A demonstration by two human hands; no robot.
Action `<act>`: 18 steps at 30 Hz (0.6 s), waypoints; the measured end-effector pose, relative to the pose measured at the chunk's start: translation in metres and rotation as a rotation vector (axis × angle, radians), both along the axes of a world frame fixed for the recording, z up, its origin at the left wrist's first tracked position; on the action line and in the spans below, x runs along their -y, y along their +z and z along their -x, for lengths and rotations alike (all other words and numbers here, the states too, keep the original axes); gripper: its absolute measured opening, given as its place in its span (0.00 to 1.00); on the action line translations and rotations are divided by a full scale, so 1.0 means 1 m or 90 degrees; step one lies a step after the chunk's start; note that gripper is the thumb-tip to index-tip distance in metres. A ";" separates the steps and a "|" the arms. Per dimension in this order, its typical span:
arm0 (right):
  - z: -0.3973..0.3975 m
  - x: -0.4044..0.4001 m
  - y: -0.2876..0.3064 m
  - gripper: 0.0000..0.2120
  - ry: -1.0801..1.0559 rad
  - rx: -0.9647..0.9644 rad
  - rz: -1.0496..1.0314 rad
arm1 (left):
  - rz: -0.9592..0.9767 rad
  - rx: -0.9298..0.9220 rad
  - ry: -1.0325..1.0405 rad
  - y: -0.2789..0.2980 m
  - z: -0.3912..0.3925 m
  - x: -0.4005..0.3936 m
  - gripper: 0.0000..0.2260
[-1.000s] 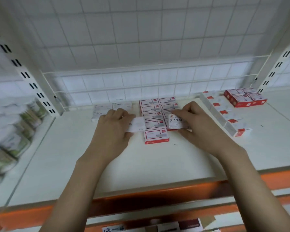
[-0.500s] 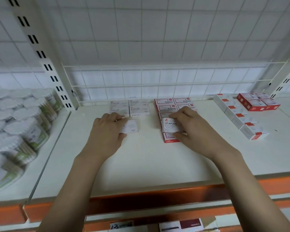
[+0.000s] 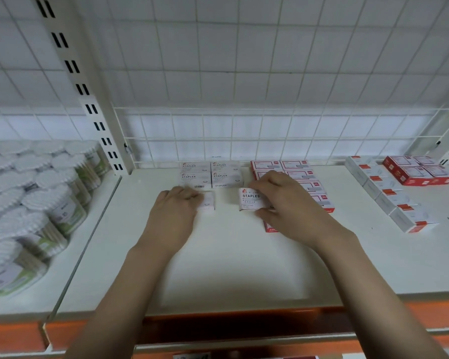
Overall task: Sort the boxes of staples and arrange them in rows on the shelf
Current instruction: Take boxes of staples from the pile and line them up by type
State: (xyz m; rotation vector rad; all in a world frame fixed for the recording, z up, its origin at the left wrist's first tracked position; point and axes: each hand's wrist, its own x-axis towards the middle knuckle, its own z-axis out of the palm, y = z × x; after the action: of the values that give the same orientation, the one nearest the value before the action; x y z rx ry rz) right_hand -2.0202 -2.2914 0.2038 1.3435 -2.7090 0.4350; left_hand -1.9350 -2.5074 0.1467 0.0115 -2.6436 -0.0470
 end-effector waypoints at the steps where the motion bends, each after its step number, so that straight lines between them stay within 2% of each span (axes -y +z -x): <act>1: 0.001 0.002 0.000 0.24 0.003 -0.004 -0.001 | 0.001 0.000 -0.004 -0.002 0.001 -0.001 0.19; 9: 0.002 0.013 0.002 0.25 0.014 -0.012 -0.037 | 0.018 0.016 0.003 -0.004 0.016 0.008 0.18; 18: 0.004 0.017 -0.007 0.22 0.015 -0.007 -0.054 | 0.061 0.018 0.009 -0.003 0.024 0.013 0.21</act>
State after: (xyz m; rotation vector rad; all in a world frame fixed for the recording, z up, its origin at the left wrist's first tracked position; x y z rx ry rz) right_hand -2.0247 -2.3085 0.1967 1.3950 -2.7337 0.3172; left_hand -1.9591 -2.5201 0.1436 -0.0024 -2.6701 0.0854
